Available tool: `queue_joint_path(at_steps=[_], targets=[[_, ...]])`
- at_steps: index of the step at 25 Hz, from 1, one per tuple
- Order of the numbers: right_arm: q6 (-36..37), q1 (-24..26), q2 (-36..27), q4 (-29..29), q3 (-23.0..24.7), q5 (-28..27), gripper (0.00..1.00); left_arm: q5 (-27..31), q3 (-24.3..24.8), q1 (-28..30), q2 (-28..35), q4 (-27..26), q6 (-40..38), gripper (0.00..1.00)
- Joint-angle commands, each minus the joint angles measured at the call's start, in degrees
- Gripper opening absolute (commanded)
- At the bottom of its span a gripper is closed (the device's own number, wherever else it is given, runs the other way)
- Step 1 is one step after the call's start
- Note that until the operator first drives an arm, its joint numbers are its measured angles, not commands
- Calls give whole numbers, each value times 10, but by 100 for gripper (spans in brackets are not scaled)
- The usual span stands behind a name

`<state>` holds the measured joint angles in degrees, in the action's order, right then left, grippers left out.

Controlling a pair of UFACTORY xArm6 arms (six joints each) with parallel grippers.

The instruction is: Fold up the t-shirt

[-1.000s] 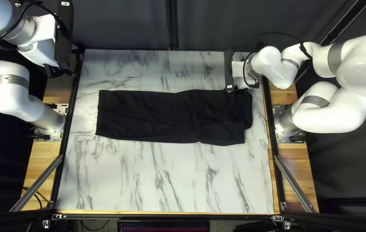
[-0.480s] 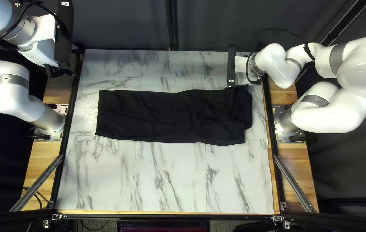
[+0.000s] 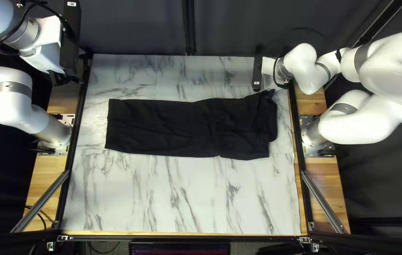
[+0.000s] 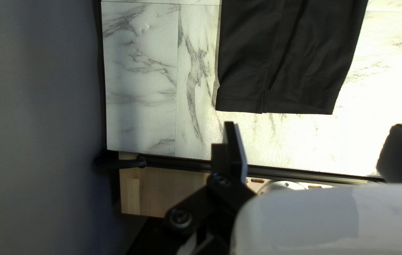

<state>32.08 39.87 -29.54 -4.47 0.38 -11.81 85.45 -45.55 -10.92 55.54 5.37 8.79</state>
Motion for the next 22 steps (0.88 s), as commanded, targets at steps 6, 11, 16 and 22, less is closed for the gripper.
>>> queue_joint_path(at_steps=[6,11,16,22], targets=[[9,5,36,-7,-24,14,100,0,0,0,0,0,0,100],[96,40,49,51,-40,9,100,0,0,0,0,0,0,100],[186,68,94,124,-56,31,100,0,0,0,0,0,0,100],[191,72,82,131,-46,22,100,0,0,0,0,0,0,100]])
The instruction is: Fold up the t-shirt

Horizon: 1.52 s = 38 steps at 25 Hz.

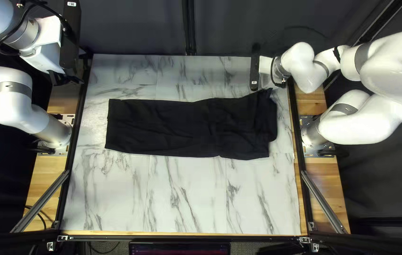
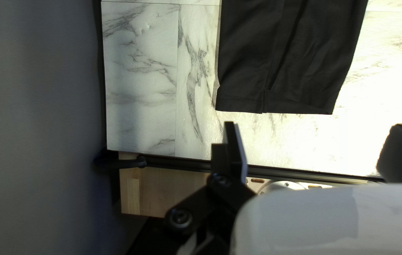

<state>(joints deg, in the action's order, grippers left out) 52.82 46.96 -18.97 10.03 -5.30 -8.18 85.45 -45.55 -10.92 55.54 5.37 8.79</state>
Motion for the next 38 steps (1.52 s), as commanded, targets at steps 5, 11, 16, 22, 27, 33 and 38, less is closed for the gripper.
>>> queue_joint_path(at_steps=[5,11,16,22,27,33,38], targets=[[-124,-25,-138,-95,44,-84,100,0,0,0,0,0,0,100],[-281,-109,-239,-189,58,-155,100,0,0,0,0,0,0,100],[-423,-203,-249,-269,59,-162,100,0,0,0,0,0,0,100],[-587,-353,-289,-330,52,-216,100,0,0,0,0,0,0,100],[-658,-446,-294,-344,26,-259,100,0,0,0,0,0,0,100],[-690,-511,-296,-346,-6,-307,100,0,0,0,0,0,0,100],[-623,-509,-354,-294,-7,-346,100,0,0,0,0,0,0,100]])
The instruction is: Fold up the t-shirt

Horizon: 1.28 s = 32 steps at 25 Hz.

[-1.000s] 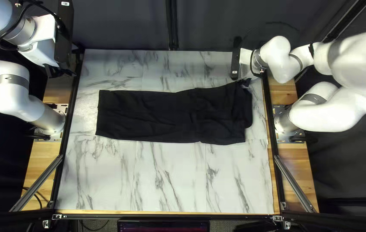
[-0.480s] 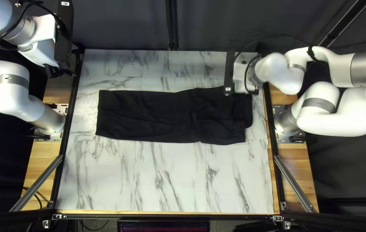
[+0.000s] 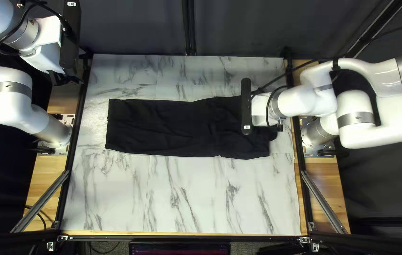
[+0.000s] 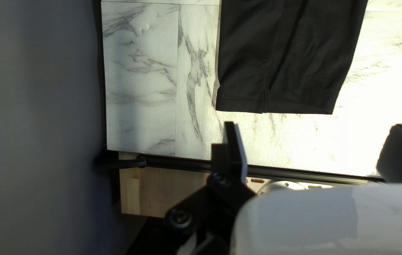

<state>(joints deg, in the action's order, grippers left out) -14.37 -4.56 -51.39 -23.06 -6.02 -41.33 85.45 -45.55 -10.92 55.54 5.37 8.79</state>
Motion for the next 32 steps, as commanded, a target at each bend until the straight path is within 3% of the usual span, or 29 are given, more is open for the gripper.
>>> queue_joint_path(at_steps=[1,14,16,19,22,24,32], targets=[[65,14,-28,46,5,-4,100,0,0,0,0,0,0,100],[65,14,-28,46,5,-4,100,0,0,0,0,0,0,100],[99,9,-83,73,7,-49,100,0,0,0,0,0,0,100],[108,-24,-186,98,-27,-180,100,0,0,0,0,0,0,100],[46,-89,-232,94,-74,-276,100,0,0,0,0,0,0,100],[3,-119,-236,88,-77,-288,100,0,0,0,0,0,0,100],[3,-119,-236,88,-77,-288,100,0,0,0,0,0,0,100]])
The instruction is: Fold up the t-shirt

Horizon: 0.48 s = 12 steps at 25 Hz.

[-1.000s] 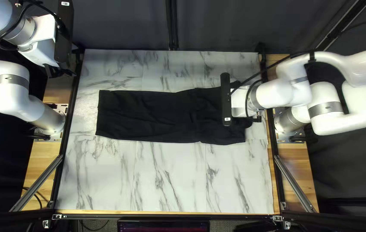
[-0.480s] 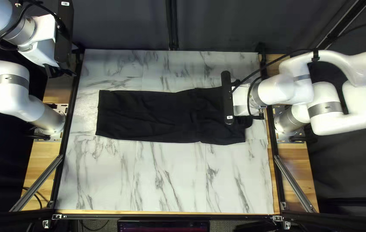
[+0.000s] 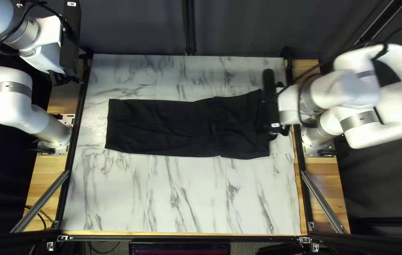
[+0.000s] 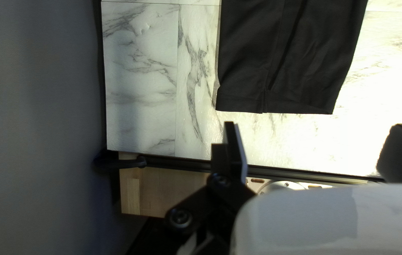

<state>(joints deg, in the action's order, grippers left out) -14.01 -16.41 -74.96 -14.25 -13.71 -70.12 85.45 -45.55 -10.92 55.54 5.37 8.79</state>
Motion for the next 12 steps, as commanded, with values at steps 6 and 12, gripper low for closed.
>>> queue_joint_path(at_steps=[6,12], targets=[[0,0,0,0,0,0,100,0,0,0,0,0,0,100],[0,0,0,0,0,0,100,-53,51,9,-7,-20,-6,100]])
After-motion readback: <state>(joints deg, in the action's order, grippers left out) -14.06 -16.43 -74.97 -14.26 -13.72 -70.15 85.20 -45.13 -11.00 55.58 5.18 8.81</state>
